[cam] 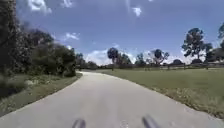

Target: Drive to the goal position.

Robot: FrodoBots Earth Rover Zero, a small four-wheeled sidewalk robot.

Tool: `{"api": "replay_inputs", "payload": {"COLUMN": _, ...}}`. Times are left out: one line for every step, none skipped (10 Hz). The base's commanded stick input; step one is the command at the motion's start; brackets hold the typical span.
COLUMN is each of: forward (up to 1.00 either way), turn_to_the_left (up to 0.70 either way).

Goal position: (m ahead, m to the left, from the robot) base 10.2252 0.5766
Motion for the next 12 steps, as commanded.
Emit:
{"api": "replay_inputs", "payload": {"forward": 0.50, "turn_to_the_left": 0.00}}
{"api": "replay_inputs", "payload": {"forward": 0.50, "turn_to_the_left": 0.00}}
{"api": "replay_inputs", "payload": {"forward": 0.50, "turn_to_the_left": 0.00}}
{"api": "replay_inputs", "payload": {"forward": 0.50, "turn_to_the_left": 0.00}}
{"api": "replay_inputs", "payload": {"forward": 0.50, "turn_to_the_left": 0.00}}
{"api": "replay_inputs", "payload": {"forward": 0.50, "turn_to_the_left": 0.00}}
{"api": "replay_inputs", "payload": {"forward": 0.50, "turn_to_the_left": 0.00}}
{"api": "replay_inputs", "payload": {"forward": 0.50, "turn_to_the_left": 0.00}}
{"api": "replay_inputs", "payload": {"forward": 0.50, "turn_to_the_left": 0.00}}
{"api": "replay_inputs", "payload": {"forward": 0.50, "turn_to_the_left": 0.00}}
{"api": "replay_inputs", "payload": {"forward": 0.50, "turn_to_the_left": 0.00}}
{"api": "replay_inputs", "payload": {"forward": 0.50, "turn_to_the_left": 0.00}}
